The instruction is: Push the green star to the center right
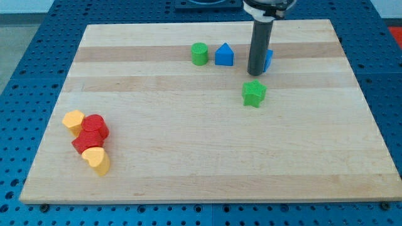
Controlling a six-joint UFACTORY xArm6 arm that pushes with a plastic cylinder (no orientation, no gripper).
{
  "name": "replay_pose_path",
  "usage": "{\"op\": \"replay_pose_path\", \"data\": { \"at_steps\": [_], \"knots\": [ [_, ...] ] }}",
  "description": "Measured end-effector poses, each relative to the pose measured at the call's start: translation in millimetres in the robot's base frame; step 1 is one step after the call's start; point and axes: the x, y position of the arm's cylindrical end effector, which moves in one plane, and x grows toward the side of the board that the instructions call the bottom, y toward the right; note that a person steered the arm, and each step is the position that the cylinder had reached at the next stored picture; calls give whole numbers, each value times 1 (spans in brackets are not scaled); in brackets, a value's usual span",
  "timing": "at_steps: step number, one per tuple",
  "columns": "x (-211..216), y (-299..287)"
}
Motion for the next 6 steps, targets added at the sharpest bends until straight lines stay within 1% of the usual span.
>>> {"op": "replay_pose_path", "data": {
  "at_steps": [1,2,3,4,5,6],
  "knots": [
    [-11,0],
    [-8,0],
    [14,0],
    [14,-18],
    [14,-78],
    [49,-76]
  ]
}}
